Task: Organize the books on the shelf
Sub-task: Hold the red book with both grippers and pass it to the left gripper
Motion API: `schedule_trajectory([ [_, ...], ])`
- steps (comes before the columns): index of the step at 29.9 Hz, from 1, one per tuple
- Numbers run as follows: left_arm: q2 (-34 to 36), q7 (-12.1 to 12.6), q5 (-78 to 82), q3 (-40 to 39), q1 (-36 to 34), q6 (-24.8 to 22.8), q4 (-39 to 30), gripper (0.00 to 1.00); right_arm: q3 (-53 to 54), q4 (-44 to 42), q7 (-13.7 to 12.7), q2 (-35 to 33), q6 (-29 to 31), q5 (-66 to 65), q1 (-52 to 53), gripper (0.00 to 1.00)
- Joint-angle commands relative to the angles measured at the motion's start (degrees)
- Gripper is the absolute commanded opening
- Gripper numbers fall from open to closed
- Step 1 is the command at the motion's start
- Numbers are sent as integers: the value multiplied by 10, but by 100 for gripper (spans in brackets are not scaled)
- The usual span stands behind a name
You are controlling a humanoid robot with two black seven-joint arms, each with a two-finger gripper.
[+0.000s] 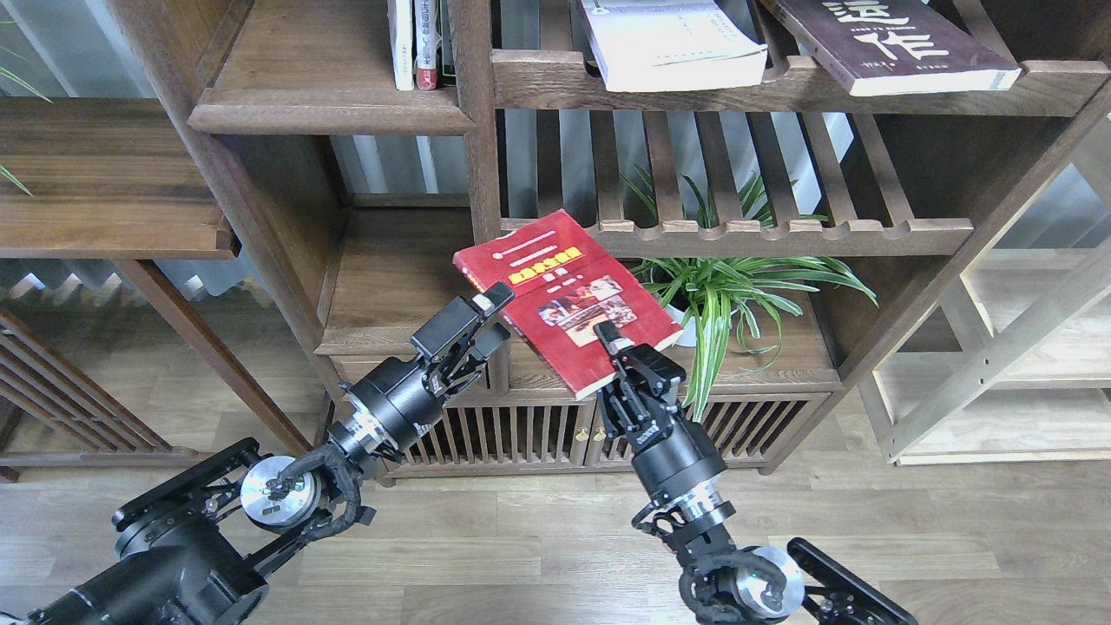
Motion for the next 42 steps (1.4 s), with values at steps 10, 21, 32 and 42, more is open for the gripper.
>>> schedule_trajectory([
  [10, -5, -1, 0, -10, 1, 0, 1, 94, -29, 2, 0, 4, 0, -31, 0, 3],
  [21, 1, -5, 4, -9, 8, 0, -6, 54, -26, -8, 0, 5, 0, -36, 0, 4],
  [32, 1, -8, 4, -10, 33, 0, -6, 1, -26, -8, 0, 7, 0, -36, 4, 5],
  [42, 1, -10, 5, -12, 32, 0, -8, 0, -26, -8, 2, 12, 0, -44, 7, 67],
])
